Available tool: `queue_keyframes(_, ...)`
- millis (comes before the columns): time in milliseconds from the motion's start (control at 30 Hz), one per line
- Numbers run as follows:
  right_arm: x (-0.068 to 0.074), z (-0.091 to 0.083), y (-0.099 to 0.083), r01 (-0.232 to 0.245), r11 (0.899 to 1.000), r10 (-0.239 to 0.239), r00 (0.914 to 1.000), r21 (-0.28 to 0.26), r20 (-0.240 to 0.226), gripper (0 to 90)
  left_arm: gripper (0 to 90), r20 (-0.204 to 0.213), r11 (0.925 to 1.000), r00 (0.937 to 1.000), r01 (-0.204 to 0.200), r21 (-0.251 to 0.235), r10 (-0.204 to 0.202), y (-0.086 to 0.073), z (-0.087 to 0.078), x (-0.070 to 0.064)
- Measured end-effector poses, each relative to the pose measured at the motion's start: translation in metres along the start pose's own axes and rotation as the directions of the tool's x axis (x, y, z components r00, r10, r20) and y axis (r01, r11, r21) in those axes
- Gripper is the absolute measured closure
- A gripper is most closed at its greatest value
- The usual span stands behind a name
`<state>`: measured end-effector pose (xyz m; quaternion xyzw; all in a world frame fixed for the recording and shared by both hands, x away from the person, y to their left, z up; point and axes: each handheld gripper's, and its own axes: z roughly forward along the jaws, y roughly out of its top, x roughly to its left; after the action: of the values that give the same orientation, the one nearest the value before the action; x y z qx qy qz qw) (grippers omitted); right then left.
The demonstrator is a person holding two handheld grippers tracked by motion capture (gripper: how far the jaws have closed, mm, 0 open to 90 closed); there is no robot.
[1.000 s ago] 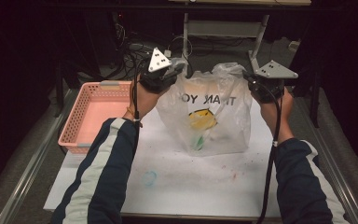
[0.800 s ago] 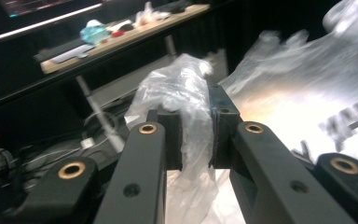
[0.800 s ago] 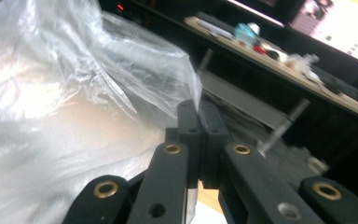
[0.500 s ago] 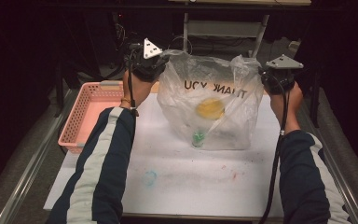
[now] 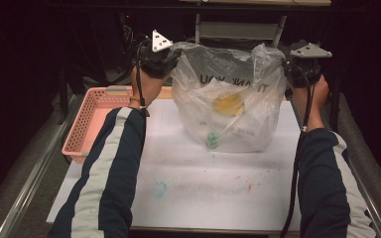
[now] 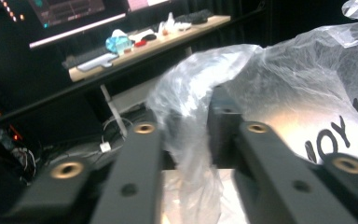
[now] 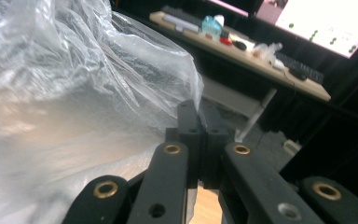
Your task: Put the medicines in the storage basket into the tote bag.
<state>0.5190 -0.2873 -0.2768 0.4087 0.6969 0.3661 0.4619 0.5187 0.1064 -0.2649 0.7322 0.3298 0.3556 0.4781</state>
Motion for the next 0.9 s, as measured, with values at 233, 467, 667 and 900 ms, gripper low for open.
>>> queue_keyframes(233, -0.003, 0.013, -0.019, -0.029, 0.997, 0.029, 0.9996, 0.065, 0.006, 90.0, 35.1, 0.076, 0.9999, 0.997, 0.014, -0.003, -0.013, -0.017, -0.007, -0.009)
queue_keyframes(467, -0.002, 0.021, -0.033, -0.033, 0.993, 0.033, 0.9995, 0.111, -0.001, 90.0, 35.0, 0.153, 0.9993, 0.988, -0.019, -0.034, 0.024, -0.036, -0.031, -0.02)
queue_keyframes(667, -0.001, 0.016, -0.031, -0.043, 0.995, 0.044, 0.999, 0.087, -0.011, 90.0, 38.2, 0.264, 0.9982, 0.9628, -0.051, -0.032, 0.058, -0.062, -0.044, -0.04)
queue_keyframes(900, 0.001, 0.007, -0.022, -0.023, 0.998, 0.023, 0.9997, 0.057, -0.006, 90.0, 48.0, 0.327, 0.9884, 0.9369, -0.146, 0.043, 0.124, -0.091, -0.035, -0.07)
